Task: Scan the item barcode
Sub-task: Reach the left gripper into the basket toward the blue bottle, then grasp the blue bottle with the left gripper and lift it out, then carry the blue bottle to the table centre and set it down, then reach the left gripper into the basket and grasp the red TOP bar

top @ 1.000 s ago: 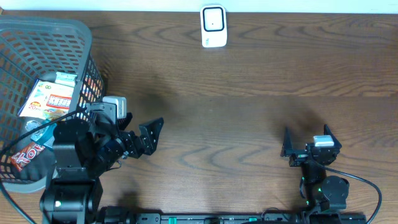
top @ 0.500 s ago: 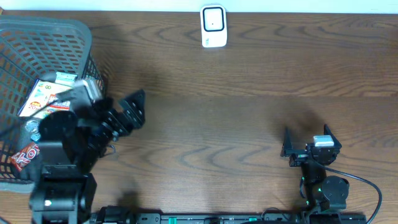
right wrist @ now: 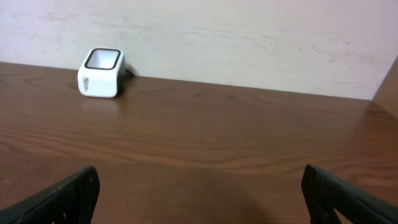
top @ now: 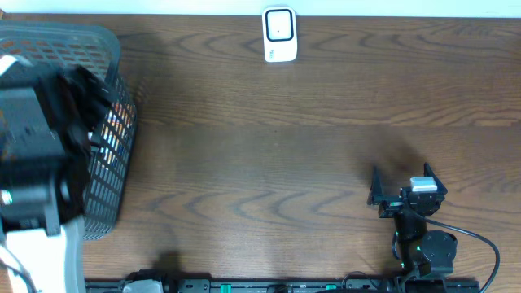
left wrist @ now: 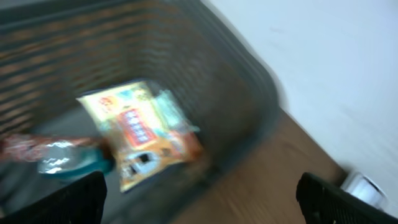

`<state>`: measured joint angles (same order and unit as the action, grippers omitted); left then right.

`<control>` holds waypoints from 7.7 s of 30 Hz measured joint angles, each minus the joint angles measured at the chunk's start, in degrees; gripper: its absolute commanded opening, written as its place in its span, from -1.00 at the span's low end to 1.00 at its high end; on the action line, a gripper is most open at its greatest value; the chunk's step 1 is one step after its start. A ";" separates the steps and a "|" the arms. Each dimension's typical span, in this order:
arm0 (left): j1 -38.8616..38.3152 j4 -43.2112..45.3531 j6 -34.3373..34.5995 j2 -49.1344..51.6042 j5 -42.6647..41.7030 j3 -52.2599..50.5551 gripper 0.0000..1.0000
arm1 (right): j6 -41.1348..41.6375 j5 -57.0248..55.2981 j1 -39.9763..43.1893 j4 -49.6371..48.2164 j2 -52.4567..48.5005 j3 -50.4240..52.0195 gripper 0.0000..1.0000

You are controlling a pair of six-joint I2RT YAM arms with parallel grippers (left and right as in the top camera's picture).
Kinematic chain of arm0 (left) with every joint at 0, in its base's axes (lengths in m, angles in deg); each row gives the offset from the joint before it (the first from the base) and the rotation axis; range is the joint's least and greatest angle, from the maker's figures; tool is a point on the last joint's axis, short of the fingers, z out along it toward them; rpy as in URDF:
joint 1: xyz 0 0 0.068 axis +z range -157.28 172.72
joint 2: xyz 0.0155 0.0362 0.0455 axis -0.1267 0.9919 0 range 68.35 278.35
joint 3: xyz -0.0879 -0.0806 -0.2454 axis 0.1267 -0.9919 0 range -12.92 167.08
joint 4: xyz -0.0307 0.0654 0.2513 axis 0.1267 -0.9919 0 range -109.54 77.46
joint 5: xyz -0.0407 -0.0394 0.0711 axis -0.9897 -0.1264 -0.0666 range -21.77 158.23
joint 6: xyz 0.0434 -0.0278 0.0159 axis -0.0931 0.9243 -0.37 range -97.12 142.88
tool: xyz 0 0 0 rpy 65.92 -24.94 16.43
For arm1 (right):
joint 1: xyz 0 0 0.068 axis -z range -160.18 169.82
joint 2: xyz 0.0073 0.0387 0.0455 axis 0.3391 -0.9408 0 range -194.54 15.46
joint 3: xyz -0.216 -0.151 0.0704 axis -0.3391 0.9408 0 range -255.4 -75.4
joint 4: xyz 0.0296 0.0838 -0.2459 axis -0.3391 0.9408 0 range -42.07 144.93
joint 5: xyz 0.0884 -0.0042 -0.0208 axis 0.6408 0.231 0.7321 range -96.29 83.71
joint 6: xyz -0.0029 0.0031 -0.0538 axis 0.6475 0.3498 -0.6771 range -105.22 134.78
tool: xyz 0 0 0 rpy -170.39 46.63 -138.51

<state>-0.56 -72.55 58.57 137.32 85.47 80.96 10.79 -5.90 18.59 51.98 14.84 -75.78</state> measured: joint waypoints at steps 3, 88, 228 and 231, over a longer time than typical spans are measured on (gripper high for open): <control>5.38 -3.30 4.39 4.20 1.11 1.64 0.95 | 0.00 0.00 0.00 0.00 0.00 0.00 0.98; 22.51 -11.56 59.80 34.42 1.27 -7.67 -0.27 | 0.00 0.00 0.00 -0.02 0.00 0.00 0.99; -21.33 -11.08 17.20 7.28 9.64 11.91 0.96 | 0.00 0.00 0.00 0.00 0.00 0.00 0.99; -8.92 -13.57 18.38 6.21 9.55 11.91 0.96 | 0.00 0.00 0.00 0.00 0.00 0.00 0.99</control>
<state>-9.47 -86.12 76.95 143.53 95.02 92.87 10.79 -5.90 18.59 51.98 14.84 -75.78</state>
